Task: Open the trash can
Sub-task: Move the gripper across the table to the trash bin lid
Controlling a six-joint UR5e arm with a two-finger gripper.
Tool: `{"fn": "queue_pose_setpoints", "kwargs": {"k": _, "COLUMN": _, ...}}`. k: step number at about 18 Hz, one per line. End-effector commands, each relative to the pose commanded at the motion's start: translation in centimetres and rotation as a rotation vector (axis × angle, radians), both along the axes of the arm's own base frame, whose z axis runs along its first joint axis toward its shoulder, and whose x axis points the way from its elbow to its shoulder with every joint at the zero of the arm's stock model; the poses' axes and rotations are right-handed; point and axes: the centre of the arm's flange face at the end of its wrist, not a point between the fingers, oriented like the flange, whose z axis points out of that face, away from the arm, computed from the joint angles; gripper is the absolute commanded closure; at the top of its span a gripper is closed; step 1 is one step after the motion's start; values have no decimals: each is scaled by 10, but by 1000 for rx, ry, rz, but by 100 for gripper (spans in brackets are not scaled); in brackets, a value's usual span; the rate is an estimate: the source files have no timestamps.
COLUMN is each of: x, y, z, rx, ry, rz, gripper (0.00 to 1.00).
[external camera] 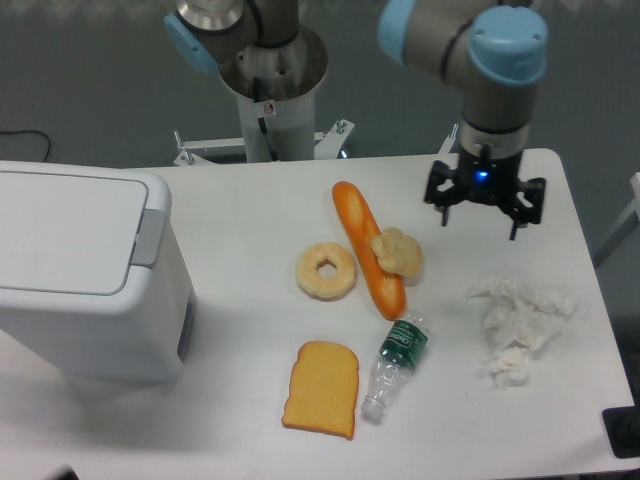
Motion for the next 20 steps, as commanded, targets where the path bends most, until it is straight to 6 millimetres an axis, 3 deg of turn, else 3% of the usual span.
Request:
{"fn": "queue_pose_setpoints", "kwargs": {"k": 1, "x": 12, "y": 7, "z": 7, "rx": 19, "ry": 2, "rz": 22, "gripper": 3}}
{"fn": "queue_pose_setpoints", "kwargs": {"k": 2, "x": 23, "y": 15, "z": 17, "rx": 40, "ry": 8, "rz": 44, "gripper": 16}}
{"fn": "queue_pose_setpoints", "kwargs": {"k": 4, "x": 51, "y": 34, "z": 31, "rx": 92, "ry": -3, "rz": 69, "gripper": 53}}
{"fn": "queue_pose_setpoints", "kwargs": {"k": 8, "x": 98, "y": 61, "z": 50, "rx": 168, "ry": -39, "rz": 89, "gripper": 97}}
{"fn": "queue_pose_setpoints", "kwargs": {"k": 10, "x": 119, "y": 75, "z": 51, "rx": 189, "ry": -62, "rz": 81, "gripper": 100}}
{"fn": "queue_pose_setpoints", "kwargs": {"k": 12, "x": 162, "y": 105, "z": 67, "rx": 264, "ry": -125, "rz": 89, "gripper": 100}}
{"fn": "queue_pose_setpoints", "kwargs": {"k": 13, "x": 173, "y": 111, "z": 68, "rx": 276, "ry": -147, "rz": 84, "gripper": 100}}
{"fn": "queue_pose_setpoints", "kwargs": {"k": 16, "x": 203, "y": 124, "z": 68, "rx": 289, "ry": -179, "rz": 68, "gripper": 100}}
{"fn": "queue_pose_setpoints", "kwargs": {"k": 20, "x": 223, "y": 136, "z": 74, "rx": 306, "ry": -195, "rz": 50, "gripper": 100}}
